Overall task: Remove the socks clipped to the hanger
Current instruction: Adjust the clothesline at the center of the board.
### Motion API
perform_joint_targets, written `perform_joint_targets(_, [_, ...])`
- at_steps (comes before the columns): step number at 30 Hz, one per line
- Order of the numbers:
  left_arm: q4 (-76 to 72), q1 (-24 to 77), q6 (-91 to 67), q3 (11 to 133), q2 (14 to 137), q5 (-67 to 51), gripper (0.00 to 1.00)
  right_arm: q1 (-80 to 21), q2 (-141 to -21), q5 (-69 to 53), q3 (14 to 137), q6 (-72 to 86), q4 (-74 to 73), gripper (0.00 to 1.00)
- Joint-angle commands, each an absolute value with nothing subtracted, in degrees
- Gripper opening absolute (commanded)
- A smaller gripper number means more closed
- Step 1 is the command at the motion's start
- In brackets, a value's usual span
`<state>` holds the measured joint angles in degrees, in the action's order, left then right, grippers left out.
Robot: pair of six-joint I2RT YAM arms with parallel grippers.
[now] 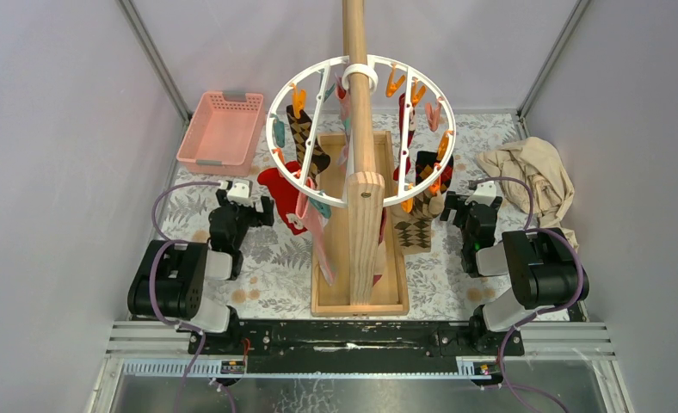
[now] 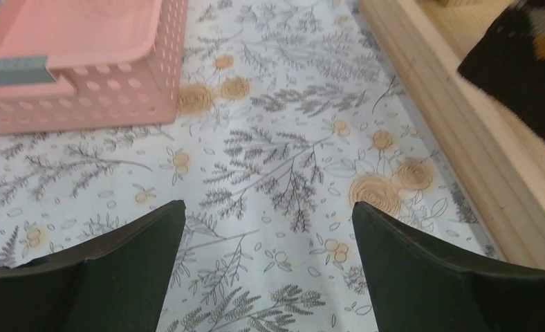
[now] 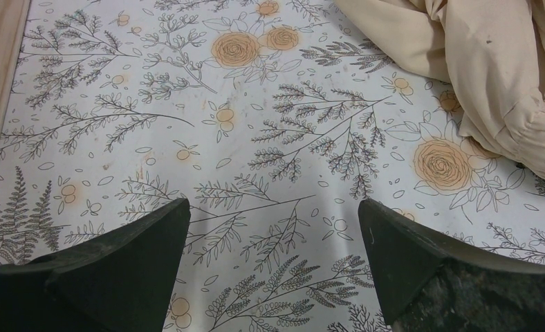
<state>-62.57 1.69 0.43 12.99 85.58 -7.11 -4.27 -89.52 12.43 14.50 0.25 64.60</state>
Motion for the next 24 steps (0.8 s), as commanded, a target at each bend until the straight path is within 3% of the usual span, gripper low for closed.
perform_joint_targets(1, [-59.1, 1.1, 0.4, 16.1, 80.4, -8.3, 0.98, -3.8, -86.5, 12.2, 13.5, -0.5, 69.7, 1.0])
perform_joint_targets(9, [-47.7, 4.2, -2.4, 16.6, 69.7, -6.9, 0.98, -3.9, -72.2, 14.3, 24.2, 8.9, 36.8, 1.0])
perform_joint_targets(24, [-28.2, 10.9, -9.5, 34.5, 62.8, -8.5, 0.98, -3.9, -56.7, 17.3, 39.4, 19.3, 8.9, 1.0])
